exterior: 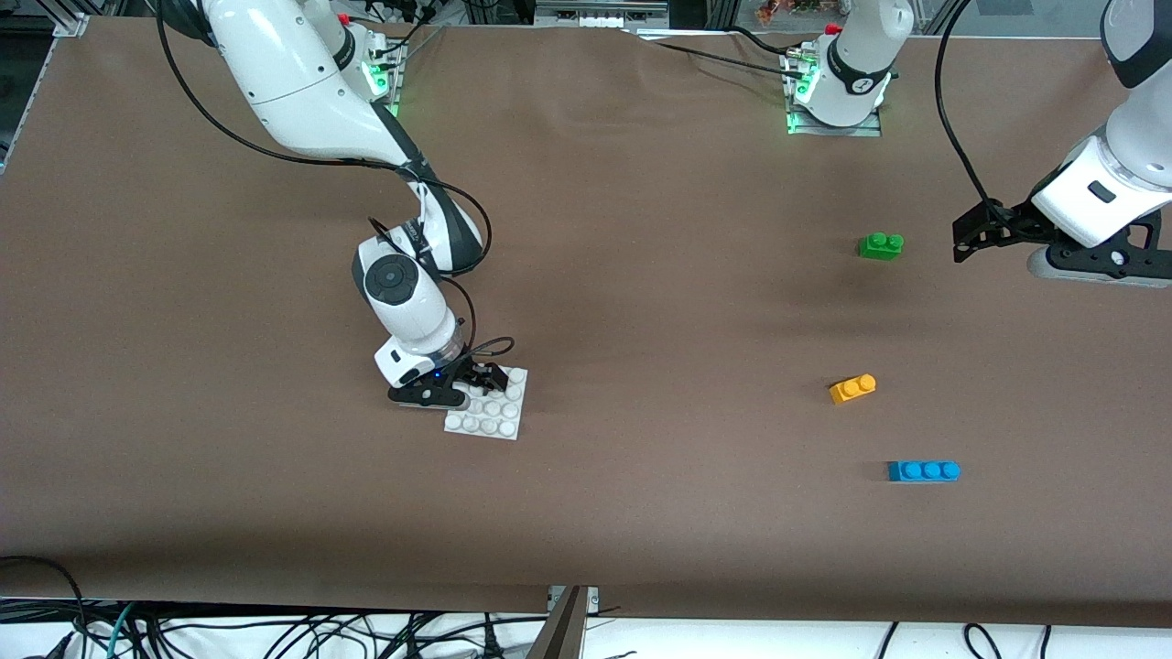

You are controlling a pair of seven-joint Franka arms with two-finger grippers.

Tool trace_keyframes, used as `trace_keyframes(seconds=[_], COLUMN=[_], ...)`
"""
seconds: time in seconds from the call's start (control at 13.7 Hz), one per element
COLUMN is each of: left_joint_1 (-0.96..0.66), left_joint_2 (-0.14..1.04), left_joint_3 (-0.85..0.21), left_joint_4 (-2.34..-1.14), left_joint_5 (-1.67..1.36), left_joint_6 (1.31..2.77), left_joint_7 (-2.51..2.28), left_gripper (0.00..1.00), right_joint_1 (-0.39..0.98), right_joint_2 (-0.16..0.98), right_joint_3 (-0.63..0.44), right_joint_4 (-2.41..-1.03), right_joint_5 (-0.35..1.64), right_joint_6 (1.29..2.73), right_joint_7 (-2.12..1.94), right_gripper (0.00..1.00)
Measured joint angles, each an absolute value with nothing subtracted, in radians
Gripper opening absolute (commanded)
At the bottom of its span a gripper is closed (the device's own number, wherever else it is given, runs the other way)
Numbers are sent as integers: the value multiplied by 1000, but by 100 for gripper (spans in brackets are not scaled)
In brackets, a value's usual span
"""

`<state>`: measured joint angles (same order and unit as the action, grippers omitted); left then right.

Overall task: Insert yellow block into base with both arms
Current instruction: 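Slide the base plate with the right gripper toward the table middle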

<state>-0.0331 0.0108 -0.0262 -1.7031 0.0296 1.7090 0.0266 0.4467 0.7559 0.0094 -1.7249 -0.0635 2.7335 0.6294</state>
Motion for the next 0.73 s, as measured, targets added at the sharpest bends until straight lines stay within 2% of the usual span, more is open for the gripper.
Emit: trace_keyframes(seconds=[0.73], left_joint_1=[-33], left_joint_2=[11], left_joint_3=[-26], left_joint_4=[-1703], left_joint_5=[30], left_joint_6=[1709], left_joint_7=[27], left_gripper=[100], right_joint_1=[598], right_joint_2=[765], right_joint_3=[9], right_joint_4=[-1703], right_joint_5=[-67], right_joint_6=[2736], right_joint_7=[797], right_gripper=[77])
